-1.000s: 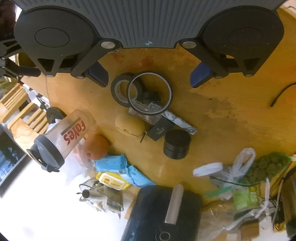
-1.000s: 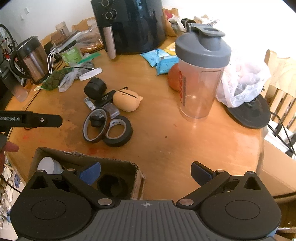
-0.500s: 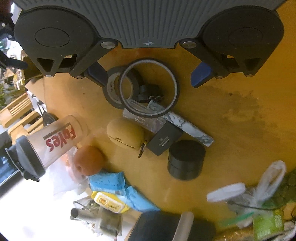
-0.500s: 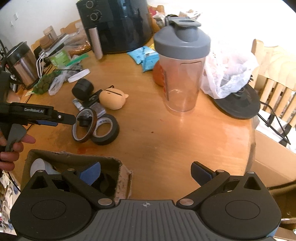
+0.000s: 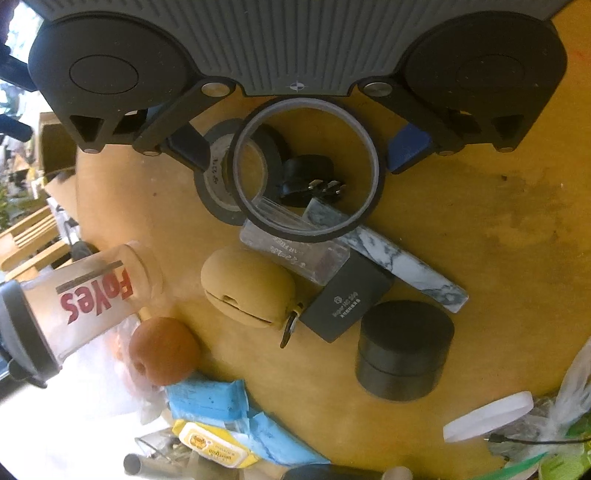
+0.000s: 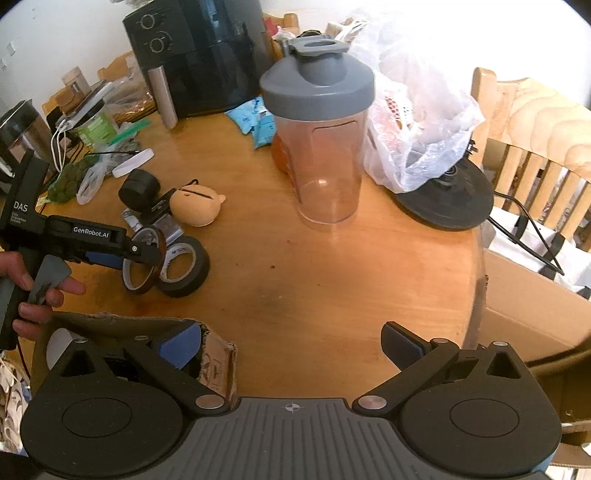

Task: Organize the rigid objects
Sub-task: 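Move the left tool to the clear black-rimmed ring and grasp it, then lift the ring toward the box with the left tool while the right tool grasps the black tape roll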

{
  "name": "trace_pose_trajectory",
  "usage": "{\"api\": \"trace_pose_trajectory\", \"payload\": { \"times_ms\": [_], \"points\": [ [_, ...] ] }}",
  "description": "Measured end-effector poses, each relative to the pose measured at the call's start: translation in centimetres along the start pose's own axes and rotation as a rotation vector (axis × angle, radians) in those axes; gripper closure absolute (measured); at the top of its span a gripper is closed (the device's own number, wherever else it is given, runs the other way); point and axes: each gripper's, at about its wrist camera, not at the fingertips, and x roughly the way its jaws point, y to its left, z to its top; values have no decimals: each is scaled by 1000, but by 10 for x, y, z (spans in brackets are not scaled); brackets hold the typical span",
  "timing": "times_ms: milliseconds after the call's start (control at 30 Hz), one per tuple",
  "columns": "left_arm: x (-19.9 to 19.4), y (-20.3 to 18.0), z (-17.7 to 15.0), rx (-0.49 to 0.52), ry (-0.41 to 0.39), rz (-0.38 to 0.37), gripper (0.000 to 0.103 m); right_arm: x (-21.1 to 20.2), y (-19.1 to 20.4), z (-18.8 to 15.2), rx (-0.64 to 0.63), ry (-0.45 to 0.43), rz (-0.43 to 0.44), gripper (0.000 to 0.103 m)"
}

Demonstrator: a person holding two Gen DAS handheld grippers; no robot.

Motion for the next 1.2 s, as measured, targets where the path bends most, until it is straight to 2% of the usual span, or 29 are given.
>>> {"api": "trace_pose_trajectory", "payload": {
  "times_ms": [300, 400, 567, 900, 1200],
  "points": [
    [4, -9, -2, -31, -24, 69, 1, -1, -2, 1, 1, -6, 2, 0],
    [0, -10, -3, -38, -35, 109, 12, -2, -1, 0, -7, -6, 5, 0],
    [-5, -5, -3, -49, -49, 90, 12, -3, -2, -1, -5, -8, 9, 0],
    [-59, -16, -12, -42, -173, 107, 12, 0, 5, 0, -16, -9, 32, 0],
    [-108, -31, -37, 8, -246, 248, 12, 6, 26, 8, -89, -12, 77, 0]
  ]
}}
